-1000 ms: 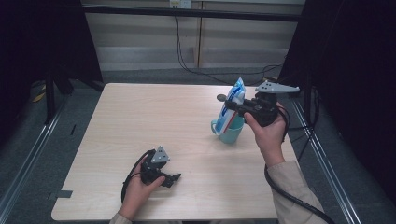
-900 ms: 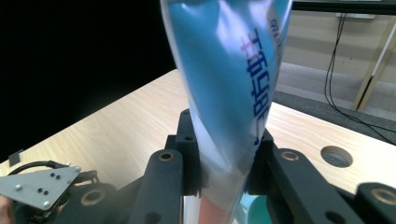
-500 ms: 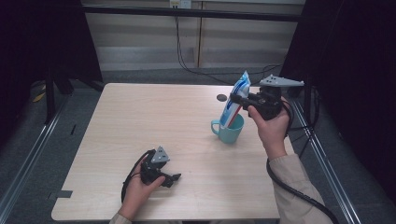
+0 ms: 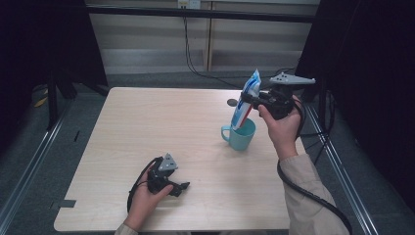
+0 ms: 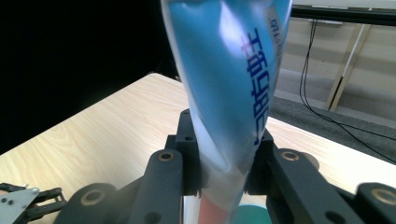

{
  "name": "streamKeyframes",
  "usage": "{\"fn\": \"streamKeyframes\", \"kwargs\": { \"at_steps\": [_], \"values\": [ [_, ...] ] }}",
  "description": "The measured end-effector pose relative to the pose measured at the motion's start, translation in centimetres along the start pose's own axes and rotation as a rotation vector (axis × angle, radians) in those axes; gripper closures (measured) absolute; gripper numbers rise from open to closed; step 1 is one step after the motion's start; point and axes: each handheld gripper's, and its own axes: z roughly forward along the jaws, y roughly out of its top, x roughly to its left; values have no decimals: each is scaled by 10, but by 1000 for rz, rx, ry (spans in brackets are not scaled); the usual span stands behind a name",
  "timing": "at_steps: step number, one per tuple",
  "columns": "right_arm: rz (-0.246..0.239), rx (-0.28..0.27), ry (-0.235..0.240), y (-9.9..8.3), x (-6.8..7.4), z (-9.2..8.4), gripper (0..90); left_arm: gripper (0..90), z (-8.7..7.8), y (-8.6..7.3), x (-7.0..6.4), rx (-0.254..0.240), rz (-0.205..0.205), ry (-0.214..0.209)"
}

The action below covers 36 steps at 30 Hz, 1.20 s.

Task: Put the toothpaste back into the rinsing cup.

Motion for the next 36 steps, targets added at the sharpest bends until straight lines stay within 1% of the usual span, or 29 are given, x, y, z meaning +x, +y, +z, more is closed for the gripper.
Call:
{"fn": "streamKeyframes", "kwargs": {
  "at_steps": [2,4,10,14,19,23,29,30,36],
  "values": [
    [0,4,-15,-1,-3,1,729,123,0,0,0,0,0,0],
    [4,3,-17,-1,-4,2,729,123,0,0,0,1,0,0],
    [13,5,-47,-4,-11,5,728,123,0,0,0,1,1,-1],
    [15,5,-55,-4,-13,6,728,123,0,0,0,2,3,0],
    [7,5,-69,-5,-15,8,728,123,0,0,0,0,-1,0],
    [5,20,-79,-7,-17,11,727,123,0,0,0,-2,1,2],
    [21,32,-88,-19,-20,16,727,123,0,0,0,-3,0,2],
    [19,38,-92,-22,-21,18,727,123,0,0,0,-3,0,2],
    [17,56,-103,-29,-22,23,726,123,0,0,0,-3,0,2]
  ]
}}
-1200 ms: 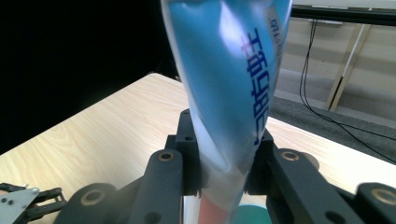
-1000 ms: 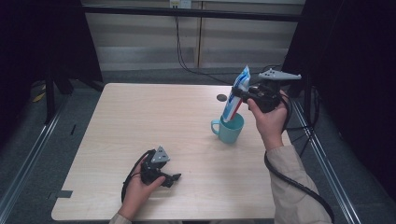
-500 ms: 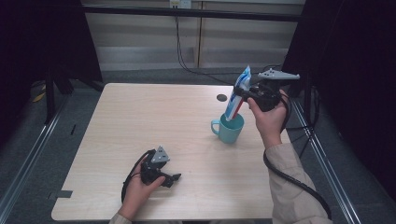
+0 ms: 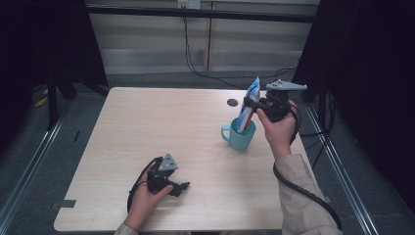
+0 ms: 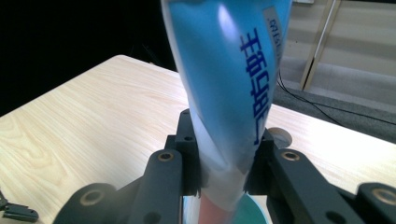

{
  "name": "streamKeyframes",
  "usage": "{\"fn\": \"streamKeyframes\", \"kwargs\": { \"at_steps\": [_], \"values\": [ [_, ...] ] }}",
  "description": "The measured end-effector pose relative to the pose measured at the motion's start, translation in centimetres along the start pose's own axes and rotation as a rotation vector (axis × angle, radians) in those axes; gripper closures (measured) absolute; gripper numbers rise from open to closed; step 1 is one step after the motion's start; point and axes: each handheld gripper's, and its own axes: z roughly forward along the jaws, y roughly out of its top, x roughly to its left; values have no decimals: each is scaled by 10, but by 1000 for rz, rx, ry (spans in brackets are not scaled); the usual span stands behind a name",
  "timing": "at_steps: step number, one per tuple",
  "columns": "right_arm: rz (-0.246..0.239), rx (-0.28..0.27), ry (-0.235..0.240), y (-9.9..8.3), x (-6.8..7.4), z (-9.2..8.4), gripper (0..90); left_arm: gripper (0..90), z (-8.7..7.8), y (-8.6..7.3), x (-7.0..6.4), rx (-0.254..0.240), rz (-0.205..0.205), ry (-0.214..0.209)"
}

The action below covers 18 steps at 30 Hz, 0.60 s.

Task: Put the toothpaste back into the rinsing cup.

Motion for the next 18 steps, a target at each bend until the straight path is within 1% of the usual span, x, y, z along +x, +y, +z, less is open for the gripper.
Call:
{"fn": "streamKeyframes", "kwargs": {
  "at_steps": [4,9,12,18],
  "values": [
    [15,12,-13,-7,-2,5,725,123,0,0,0,0,0,0],
    [23,20,-15,-13,-3,10,725,123,0,0,0,-1,0,1],
    [25,34,-27,-18,-3,14,725,123,0,0,0,-1,0,1],
    [32,41,-37,-26,-4,18,725,123,0,0,0,1,2,-2]
  ]
}}
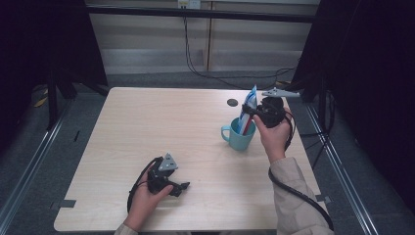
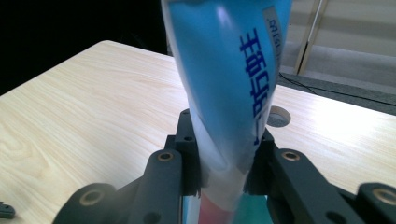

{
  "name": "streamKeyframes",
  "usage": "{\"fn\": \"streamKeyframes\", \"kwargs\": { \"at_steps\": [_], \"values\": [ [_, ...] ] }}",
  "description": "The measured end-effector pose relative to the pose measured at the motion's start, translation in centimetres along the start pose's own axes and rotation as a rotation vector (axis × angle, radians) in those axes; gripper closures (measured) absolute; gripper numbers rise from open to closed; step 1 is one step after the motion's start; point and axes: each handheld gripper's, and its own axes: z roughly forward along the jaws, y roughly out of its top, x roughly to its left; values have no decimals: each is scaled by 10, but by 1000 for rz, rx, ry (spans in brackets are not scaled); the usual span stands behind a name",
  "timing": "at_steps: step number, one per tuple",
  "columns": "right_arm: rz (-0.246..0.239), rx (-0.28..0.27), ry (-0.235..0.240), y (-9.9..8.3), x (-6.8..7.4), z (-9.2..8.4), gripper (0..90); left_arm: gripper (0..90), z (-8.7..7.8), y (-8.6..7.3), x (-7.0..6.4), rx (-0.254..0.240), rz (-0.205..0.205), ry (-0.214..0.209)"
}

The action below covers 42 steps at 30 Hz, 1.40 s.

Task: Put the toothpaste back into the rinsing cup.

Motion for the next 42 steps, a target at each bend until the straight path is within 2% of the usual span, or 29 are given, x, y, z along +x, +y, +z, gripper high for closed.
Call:
{"fn": "streamKeyframes", "kwargs": {
  "at_steps": [12,17,22,26,36,42],
  "values": [
    [24,19,-12,-16,1,12,723,123,0,0,0,0,0,3],
    [15,34,-22,-22,3,17,721,124,0,0,-1,-1,-3,3],
    [34,33,-16,-28,3,21,720,124,0,0,-1,-2,-4,3],
    [32,32,-13,-27,3,21,718,124,0,0,-1,-2,-4,3],
    [62,23,-9,-30,-4,18,709,124,0,0,-1,-2,-4,4],
    [72,18,-26,-33,-12,15,689,123,0,0,-1,-2,-2,4]
  ]
}}
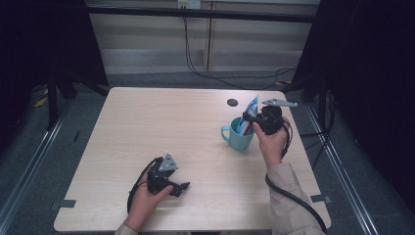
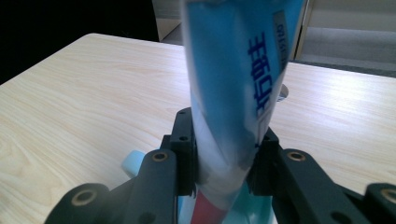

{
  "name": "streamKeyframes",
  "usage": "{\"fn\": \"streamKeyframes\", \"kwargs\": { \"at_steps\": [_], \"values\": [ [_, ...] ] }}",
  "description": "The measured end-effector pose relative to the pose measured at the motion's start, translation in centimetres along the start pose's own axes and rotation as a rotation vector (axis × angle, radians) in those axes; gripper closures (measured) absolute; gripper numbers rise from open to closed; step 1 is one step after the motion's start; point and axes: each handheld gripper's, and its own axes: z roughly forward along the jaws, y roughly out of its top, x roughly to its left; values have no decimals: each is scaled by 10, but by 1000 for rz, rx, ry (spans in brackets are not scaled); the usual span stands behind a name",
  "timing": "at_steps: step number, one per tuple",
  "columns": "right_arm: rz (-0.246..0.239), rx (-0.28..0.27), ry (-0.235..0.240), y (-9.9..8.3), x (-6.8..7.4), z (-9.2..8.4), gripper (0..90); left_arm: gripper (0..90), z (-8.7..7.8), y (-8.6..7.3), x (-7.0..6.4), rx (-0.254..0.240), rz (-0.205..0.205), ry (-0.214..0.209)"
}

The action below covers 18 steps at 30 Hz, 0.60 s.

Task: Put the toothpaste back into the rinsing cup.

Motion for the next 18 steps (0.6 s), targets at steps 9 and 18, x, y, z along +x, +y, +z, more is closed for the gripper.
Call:
{"fn": "streamKeyframes", "kwargs": {
  "at_steps": [9,18],
  "values": [
    [12,0,-12,-2,-5,-2,673,124,0,0,0,0,-2,0],
    [9,3,-32,-4,-8,-3,639,124,0,0,0,0,-2,0]
  ]
}}
